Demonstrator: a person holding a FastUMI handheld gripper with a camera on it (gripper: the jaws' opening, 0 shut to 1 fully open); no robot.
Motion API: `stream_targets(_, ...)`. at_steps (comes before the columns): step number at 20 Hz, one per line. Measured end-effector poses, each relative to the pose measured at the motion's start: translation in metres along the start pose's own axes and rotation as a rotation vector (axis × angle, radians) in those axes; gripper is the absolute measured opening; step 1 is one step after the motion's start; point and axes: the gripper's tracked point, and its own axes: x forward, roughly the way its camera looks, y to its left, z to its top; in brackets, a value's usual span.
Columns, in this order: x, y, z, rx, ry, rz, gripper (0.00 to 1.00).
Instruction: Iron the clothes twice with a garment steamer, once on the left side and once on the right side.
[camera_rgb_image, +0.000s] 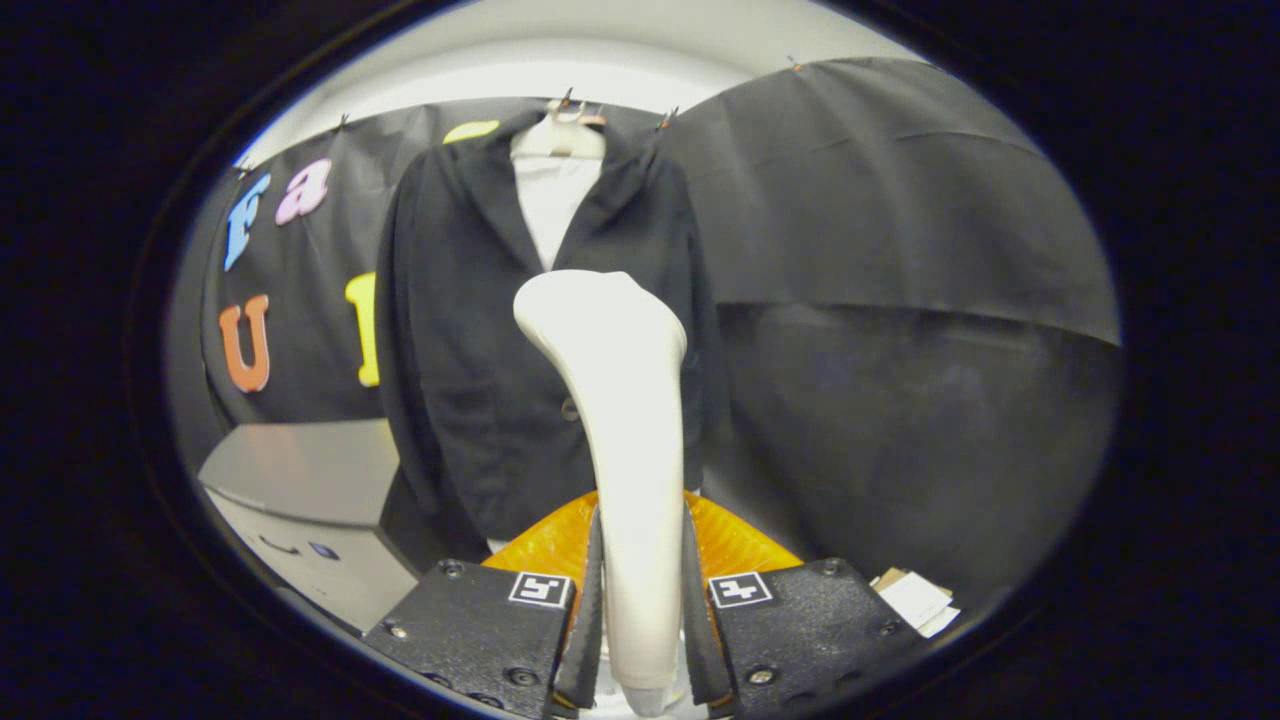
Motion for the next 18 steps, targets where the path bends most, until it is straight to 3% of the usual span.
stream_targets(5,0.008,-0.033,0.103,0.058,-0.214,0.014,0.37)
stream_targets(10,0.018,-0.07,0.167,0.096,-0.34,0.057,0.37)
stream_targets(18,0.083,-0.067,0.208,-0.004,-0.397,0.138,0.37)
